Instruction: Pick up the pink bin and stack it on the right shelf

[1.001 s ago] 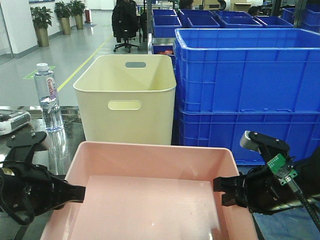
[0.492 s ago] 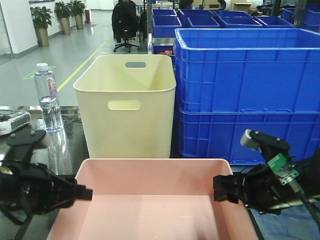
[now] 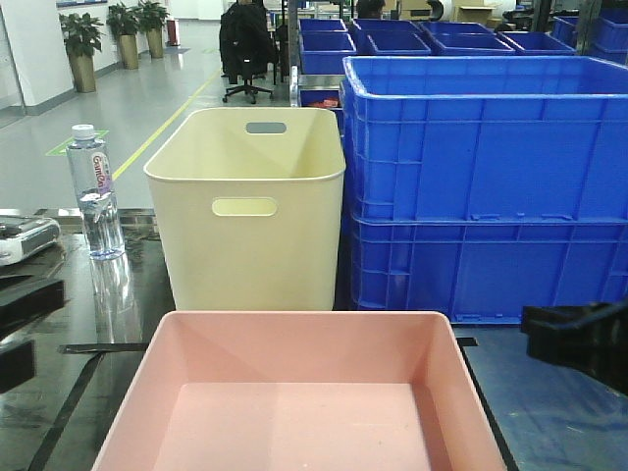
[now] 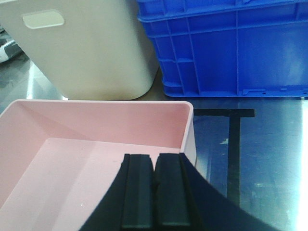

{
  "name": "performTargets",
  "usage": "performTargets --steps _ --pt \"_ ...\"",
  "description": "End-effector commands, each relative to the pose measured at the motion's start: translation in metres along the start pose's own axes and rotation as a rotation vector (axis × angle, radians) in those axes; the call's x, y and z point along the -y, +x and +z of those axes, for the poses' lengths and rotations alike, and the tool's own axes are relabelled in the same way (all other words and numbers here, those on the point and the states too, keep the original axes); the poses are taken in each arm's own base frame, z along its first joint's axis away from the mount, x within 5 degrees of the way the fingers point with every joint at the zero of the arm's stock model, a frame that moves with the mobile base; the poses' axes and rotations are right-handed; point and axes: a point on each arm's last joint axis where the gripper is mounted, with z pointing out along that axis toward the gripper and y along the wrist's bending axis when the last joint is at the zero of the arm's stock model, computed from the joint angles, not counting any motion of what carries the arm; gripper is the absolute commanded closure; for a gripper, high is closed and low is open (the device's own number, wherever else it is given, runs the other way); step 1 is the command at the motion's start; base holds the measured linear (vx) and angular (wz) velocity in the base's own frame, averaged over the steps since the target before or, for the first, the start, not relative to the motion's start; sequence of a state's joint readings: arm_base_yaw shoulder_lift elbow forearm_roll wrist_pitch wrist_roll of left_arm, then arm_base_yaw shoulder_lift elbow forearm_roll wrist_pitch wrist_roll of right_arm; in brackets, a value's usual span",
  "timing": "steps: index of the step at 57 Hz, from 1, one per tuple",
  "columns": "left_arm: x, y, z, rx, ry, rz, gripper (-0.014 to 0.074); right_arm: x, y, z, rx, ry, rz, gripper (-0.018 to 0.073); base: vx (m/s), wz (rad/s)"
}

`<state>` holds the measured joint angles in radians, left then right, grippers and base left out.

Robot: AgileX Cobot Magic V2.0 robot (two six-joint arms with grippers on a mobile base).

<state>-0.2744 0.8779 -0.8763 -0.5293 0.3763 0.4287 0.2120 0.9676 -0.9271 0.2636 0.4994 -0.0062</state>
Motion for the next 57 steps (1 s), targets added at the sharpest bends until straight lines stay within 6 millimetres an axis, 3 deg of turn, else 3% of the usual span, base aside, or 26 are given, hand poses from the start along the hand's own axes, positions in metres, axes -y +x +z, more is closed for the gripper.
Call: performTargets --steps 1,36,45,57 --pt "0.000 -0.010 -0.015 0.154 -0.037 -0.015 0.0607 -0.002 -0.009 -0.016 0.128 -0.007 -0.012 0.0573 0.00 0.00" --pt "-0.002 0.001 -0.028 0.173 -0.069 0.030 0.0605 -0.001 -0.002 -0.022 0.110 -0.010 -0.013 0.0572 0.00 0.00" --pt "-0.019 0.046 -0.052 0.318 -0.221 -0.054 0.0604 -0.001 -0.002 -0.022 0.110 -0.010 -0.013 0.0572 0.00 0.00" --pt "-0.027 0.129 -0.076 0.341 -0.341 0.022 0.0604 -0.001 -0.002 -0.022 0.110 -0.010 -0.013 0.0572 0.00 0.00"
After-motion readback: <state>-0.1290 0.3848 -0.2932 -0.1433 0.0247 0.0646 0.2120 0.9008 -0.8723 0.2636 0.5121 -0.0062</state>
